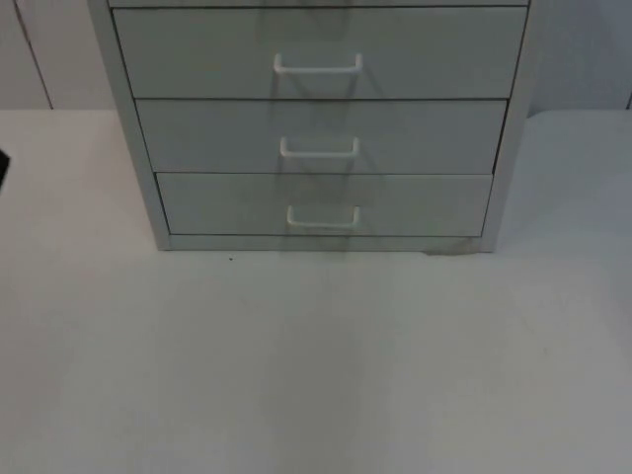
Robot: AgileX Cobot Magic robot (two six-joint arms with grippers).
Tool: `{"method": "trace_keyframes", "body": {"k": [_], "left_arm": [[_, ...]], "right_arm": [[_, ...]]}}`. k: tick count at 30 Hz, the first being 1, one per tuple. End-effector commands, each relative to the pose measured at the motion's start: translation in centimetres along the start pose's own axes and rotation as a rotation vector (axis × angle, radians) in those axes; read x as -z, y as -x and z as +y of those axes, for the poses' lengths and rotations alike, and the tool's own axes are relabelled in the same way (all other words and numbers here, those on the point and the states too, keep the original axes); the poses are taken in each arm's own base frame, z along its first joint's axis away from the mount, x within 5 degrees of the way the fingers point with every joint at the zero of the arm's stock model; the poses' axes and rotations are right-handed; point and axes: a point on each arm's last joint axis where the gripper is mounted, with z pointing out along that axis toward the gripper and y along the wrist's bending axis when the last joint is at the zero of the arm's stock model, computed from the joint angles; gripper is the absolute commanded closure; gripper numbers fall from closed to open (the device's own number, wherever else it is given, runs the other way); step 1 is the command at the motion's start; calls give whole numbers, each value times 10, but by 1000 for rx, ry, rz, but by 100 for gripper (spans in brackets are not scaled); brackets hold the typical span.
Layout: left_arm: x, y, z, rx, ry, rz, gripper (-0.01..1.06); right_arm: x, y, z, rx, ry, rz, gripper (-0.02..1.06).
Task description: Open the drawer with the left hand, place the block into the drawer with the right hand, then close the drawer with the left hand.
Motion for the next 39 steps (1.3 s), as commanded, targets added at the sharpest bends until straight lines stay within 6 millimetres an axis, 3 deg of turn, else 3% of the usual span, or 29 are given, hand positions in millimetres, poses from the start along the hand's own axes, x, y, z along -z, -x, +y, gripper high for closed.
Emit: {"method": "trace_keyframes", "body": {"k": [1, 6, 13, 18, 30, 34, 35, 38, 39], "left_arm": [[-8, 11, -8, -42, -46, -16, 68], [-29, 25, -29, -170, -79, 6, 60], [-67, 30, -69, -468, -47, 44, 61], [-90, 27, -84, -608, 23, 79, 61], [-148, 20, -100, -945, 241, 204, 61], [-181, 12, -100, -1157, 323, 269, 61], [-181, 12, -100, -1157, 323, 269, 61], [-213, 4, -96, -1302, 364, 308, 61], [-213, 4, -96, -1302, 364, 308, 61]], "right_arm": [[2, 3, -1, 1, -1, -26, -1], [2, 3, -1, 1, -1, -31, -1], [2, 4, -1, 1, -1, -38, -1], [2, 4, -1, 1, -1, -38, -1], [2, 4, -1, 1, -2, -46, -1], [2, 5, -1, 1, -2, -47, -1], [2, 5, -1, 1, -2, -47, -1], [2, 5, -1, 1, -2, -47, -1], [2, 5, -1, 1, -2, -47, -1]]}}
